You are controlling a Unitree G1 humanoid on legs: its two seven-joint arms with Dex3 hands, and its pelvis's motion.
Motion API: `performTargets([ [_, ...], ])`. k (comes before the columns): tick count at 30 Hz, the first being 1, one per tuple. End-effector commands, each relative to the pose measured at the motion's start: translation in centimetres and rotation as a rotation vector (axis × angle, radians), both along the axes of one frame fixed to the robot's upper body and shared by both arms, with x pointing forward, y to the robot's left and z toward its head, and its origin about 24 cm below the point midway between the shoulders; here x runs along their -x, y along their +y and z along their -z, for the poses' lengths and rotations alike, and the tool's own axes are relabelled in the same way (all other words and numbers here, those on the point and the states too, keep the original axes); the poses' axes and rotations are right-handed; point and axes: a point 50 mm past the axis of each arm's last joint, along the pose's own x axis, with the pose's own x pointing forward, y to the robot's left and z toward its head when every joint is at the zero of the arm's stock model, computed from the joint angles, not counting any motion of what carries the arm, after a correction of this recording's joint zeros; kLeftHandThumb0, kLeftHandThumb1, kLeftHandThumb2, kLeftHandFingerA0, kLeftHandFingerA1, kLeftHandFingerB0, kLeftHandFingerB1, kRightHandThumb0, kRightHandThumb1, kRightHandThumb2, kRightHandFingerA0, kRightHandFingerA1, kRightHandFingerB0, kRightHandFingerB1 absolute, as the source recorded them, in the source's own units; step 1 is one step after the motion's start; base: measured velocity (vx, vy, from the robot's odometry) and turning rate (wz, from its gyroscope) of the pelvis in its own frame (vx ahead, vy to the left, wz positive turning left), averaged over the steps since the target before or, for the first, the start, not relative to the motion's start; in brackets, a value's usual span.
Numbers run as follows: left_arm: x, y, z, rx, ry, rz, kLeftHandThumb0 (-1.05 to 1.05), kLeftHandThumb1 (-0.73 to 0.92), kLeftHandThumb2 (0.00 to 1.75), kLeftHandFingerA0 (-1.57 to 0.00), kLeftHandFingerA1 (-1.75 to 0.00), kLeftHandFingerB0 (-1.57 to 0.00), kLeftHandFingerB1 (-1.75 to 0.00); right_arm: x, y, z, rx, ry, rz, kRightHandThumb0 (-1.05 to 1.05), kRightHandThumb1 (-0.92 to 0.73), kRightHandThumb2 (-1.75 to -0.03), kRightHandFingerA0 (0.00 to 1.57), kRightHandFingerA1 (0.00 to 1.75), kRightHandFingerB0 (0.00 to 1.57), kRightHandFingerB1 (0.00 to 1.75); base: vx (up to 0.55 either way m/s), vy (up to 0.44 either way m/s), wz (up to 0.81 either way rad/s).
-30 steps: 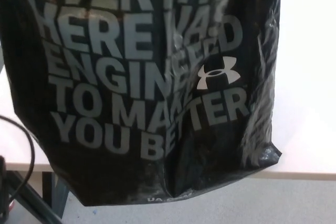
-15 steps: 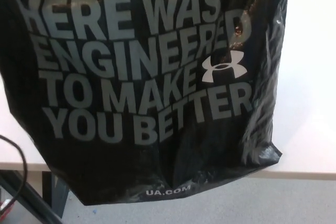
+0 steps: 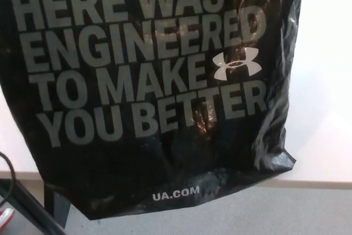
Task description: A plastic bag is kept infront of the robot in the middle of the desk and the robot uses both its hands to grab it from the top and lifts it up and then releases it.
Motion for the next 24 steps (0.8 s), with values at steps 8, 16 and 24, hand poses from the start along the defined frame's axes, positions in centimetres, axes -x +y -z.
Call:
performTargets([
  [8, 1.4, 5.7, 3.2, -0.017, 0.232, -0.041, -0.84, 0.51, 0.85, 0.00, -0.05, -0.03, -0.07, 0.0, -2.2, 1.6, -0.019, 0.024, -0.117, -0.63, -0.44, -0.81, 0.00, 0.22, 0.00, 0.17, 0.00, 0.000, 0.00],
  [16, 1.9, 7.1, 3.8, -0.037, 0.263, -0.062, -0.70, 0.48, 0.85, 0.00, -0.15, 0.00, -0.19, 0.1, -3.4, 2.9, -0.037, 0.041, -0.162, -0.70, -0.46, -0.81, 0.00, 0.18, 0.00, 0.10, 0.00, 0.000, 0.00],
  [24, 3.6, 6.7, 4.4, -0.115, 0.251, -0.007, -0.70, 0.51, 0.88, 0.00, -0.19, 0.00, -0.23, 0.3, -4.6, 3.3, -0.013, 0.067, -0.122, -0.62, -0.61, -0.59, 0.22, 0.39, 0.24, 0.31, 0.00, 0.000, 0.00],
])
